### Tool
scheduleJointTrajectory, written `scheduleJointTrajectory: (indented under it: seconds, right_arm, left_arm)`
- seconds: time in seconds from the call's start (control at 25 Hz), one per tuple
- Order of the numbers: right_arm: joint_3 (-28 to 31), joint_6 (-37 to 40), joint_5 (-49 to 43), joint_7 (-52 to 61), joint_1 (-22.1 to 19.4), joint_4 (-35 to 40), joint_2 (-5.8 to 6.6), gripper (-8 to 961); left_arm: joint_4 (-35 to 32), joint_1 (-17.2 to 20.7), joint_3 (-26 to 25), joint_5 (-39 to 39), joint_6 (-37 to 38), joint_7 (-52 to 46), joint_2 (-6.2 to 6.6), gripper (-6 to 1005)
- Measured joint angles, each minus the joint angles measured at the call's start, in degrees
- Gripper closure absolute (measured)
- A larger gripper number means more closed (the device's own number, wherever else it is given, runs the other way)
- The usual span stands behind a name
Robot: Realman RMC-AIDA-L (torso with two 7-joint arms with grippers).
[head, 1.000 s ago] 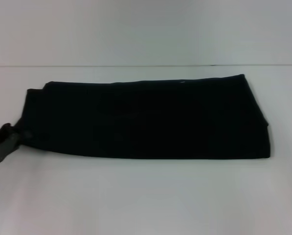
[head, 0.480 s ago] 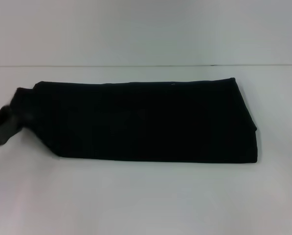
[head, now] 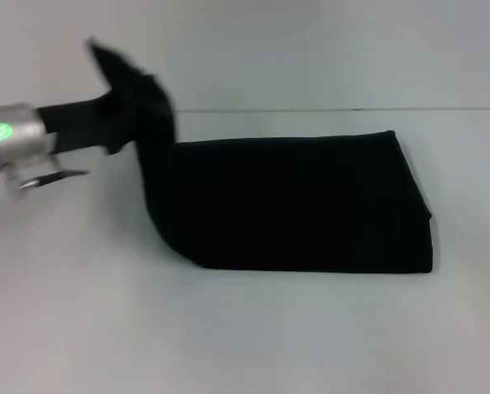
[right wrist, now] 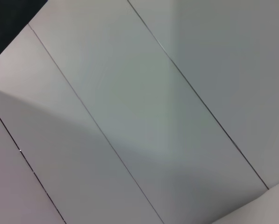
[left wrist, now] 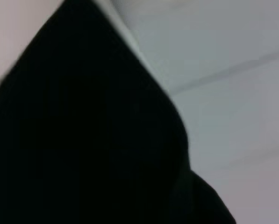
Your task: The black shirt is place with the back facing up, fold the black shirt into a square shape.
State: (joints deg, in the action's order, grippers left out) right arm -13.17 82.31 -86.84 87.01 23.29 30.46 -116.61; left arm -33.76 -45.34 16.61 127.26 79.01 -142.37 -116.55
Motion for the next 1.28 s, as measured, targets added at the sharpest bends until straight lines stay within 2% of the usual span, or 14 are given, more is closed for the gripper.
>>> scheduleJointTrajectory:
  seconds: [0.16,0.32,0.4,0.44,0.56,0.64,0.76,0.92,1.0,1.16,1.28]
  right_arm:
    - [0.0,-0.6,0.0,-0.1,1.0,-1.4,0.35,6]
    - [-0.2,-1.5,0.0,-0.8,1.8,-1.7,0.04,6]
    - [-0.5,-1.8,-0.1,-1.6,2.2,-2.0,-0.12,6]
    - [-0.7,-2.1,-0.1,-2.0,2.3,-2.2,-0.17,6]
    - [-1.9,-3.4,-0.1,-2.2,2.3,-2.4,-0.18,6]
    - [-2.9,-4.0,-0.2,-2.2,2.4,-2.4,-0.14,6]
    - [-3.7,-4.1,-0.2,-1.8,2.4,-2.4,0.28,6]
    - [-5.2,-4.1,-0.6,-0.8,2.4,-2.4,0.76,6]
    - [-6.4,-4.7,-2.0,1.7,2.6,-2.1,1.53,6]
    - [-9.5,-5.8,-9.9,12.0,4.4,-1.0,4.47,6]
    - [-12.8,-6.6,-19.2,27.1,7.5,-0.9,7.97,6]
  left_arm:
    - [0.1,-5.3,4.4,-0.2,-3.1,0.8,-2.94,912]
    - [2.4,-10.6,11.6,-0.3,-10.3,3.2,-7.31,905]
    - [7.4,-13.3,16.8,-1.5,-15.9,5.0,-7.93,902]
    - [12.0,-15.2,19.8,-3.2,-19.8,6.7,-7.94,901]
    - [21.4,-19.3,23.2,-6.7,-25.2,16.8,-8.11,896]
    - [24.2,-21.0,24.6,-7.3,-23.6,24.1,-8.09,892]
    - [22.1,-20.6,27.8,-7.0,-17.8,26.5,-7.72,888]
    - [11.6,-14.2,30.9,-6.2,-7.1,22.7,-6.88,881]
    - [6.6,-10.4,30.5,-6.7,-1.3,20.4,-5.80,808]
    - [-1.9,-1.4,25.1,-11.1,5.2,12.9,-3.11,662]
    - [-4.8,1.7,22.4,-11.5,6.7,6.2,-1.11,410]
